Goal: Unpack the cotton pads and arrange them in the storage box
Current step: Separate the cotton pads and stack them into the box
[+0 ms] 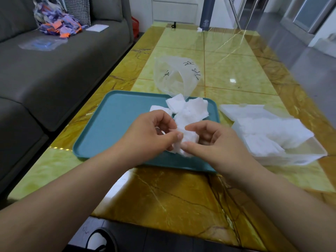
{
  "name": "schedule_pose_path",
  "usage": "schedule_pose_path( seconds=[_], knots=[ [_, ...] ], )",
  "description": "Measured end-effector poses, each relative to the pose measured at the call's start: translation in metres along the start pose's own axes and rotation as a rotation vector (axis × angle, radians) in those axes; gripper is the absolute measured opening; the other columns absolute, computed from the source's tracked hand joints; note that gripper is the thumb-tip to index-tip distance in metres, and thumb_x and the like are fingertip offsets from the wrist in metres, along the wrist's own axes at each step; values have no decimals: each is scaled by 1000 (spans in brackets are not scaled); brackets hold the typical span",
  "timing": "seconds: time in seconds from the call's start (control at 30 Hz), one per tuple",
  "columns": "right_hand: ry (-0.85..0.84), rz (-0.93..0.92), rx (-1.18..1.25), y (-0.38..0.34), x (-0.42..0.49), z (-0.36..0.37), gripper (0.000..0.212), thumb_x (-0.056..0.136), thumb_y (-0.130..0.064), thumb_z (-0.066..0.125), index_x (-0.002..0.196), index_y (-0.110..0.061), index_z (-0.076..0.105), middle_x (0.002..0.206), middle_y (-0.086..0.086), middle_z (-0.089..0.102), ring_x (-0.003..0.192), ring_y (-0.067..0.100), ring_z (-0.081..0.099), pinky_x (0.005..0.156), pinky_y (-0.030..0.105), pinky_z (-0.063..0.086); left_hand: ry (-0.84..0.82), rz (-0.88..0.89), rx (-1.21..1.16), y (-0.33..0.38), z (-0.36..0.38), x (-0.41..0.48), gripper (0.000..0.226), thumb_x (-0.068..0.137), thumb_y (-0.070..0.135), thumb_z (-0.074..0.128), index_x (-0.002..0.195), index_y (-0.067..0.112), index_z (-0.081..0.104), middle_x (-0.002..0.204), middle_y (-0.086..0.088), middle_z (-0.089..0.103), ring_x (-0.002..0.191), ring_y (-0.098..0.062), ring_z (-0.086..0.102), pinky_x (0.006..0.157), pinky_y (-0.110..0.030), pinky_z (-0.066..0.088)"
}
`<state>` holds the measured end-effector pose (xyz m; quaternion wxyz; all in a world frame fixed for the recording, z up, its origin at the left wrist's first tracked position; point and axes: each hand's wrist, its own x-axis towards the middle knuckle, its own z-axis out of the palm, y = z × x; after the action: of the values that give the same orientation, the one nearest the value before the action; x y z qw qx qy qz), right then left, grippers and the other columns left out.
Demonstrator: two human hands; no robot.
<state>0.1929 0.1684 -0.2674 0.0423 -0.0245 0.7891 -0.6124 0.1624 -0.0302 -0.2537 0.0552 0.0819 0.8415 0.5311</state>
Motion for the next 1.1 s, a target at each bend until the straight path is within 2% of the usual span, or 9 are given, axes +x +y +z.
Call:
schedule_pose_path(
  seconds=[0.1, 0.37, 0.47, 0.53, 0.6, 0.67, 0.83, 1.0, 1.1],
  knots=[
    [14, -31, -133, 4, -1, -6, 33, 86, 5, 74, 102, -24, 72, 98, -3, 78, 93, 9, 74, 82, 28, 60, -62, -4, 232, -4, 3, 0, 46, 75, 39, 90, 111, 33, 63, 84, 6, 68, 57, 3, 56, 56, -10, 41],
    [79, 11, -234, 12, -8, 4, 61, 87, 10, 54, 121, -40, 61, 125, -10, 69, 119, 3, 64, 108, 29, 51, -162, -10, 259, -11, 20, -2, 16, 84, 34, 81, 95, 30, 70, 72, 0, 71, 51, 0, 53, 50, -14, 38],
    [78, 26, -256, 8, -11, 11, 68, 91, 9, 50, 142, -36, 52, 135, -8, 59, 109, 1, 61, 87, 2, 46, -140, -1, 231, -12, 25, -1, 14, 86, 30, 78, 95, 27, 69, 75, -4, 71, 55, -5, 57, 54, -22, 44],
    [40, 46, -224, 6, -10, 14, 71, 92, 9, 48, 149, -34, 46, 137, -7, 52, 99, 0, 58, 70, -4, 42, -140, 15, 230, -10, 28, 0, 12, 87, 31, 78, 95, 27, 69, 76, -5, 71, 57, -7, 58, 56, -26, 47],
    [19, 39, -245, 7, -9, 16, 68, 94, 6, 49, 151, -33, 44, 141, -7, 50, 111, 3, 55, 77, -5, 39, -188, 21, 228, -7, 26, 0, 12, 87, 30, 77, 97, 28, 70, 77, -3, 72, 57, -5, 58, 56, -24, 47],
    [37, -3, -331, 9, -8, 16, 59, 96, 1, 51, 146, -30, 50, 141, -6, 54, 121, 5, 52, 87, -3, 33, -184, 22, 279, -7, 17, 2, 16, 88, 23, 72, 101, 32, 69, 78, 4, 72, 58, -1, 58, 56, -19, 48],
    [145, -35, -418, 9, -6, 8, 39, 93, -7, 59, 126, -27, 66, 121, -9, 67, 106, 4, 58, 82, -8, 33, 13, 39, 579, -16, -8, 13, 27, 91, 27, 70, 118, 29, 68, 109, 10, 62, 79, -6, 55, 78, -25, 43],
    [246, -19, -338, 2, -4, 3, 30, 91, -13, 62, 114, -30, 66, 110, -12, 66, 93, 1, 60, 69, 2, 40, -71, -19, 515, -17, -6, 16, 47, 92, 38, 73, 136, 32, 59, 86, 26, 46, 76, -2, 49, 82, -22, 38],
    [274, -29, -313, 0, -5, 2, 27, 89, -12, 62, 108, -29, 66, 105, -12, 66, 87, -1, 60, 67, 4, 41, -111, -41, 511, -15, -2, 20, 53, 88, 42, 77, 137, 34, 59, 97, 22, 52, 77, 1, 49, 82, -22, 38]
  ],
)
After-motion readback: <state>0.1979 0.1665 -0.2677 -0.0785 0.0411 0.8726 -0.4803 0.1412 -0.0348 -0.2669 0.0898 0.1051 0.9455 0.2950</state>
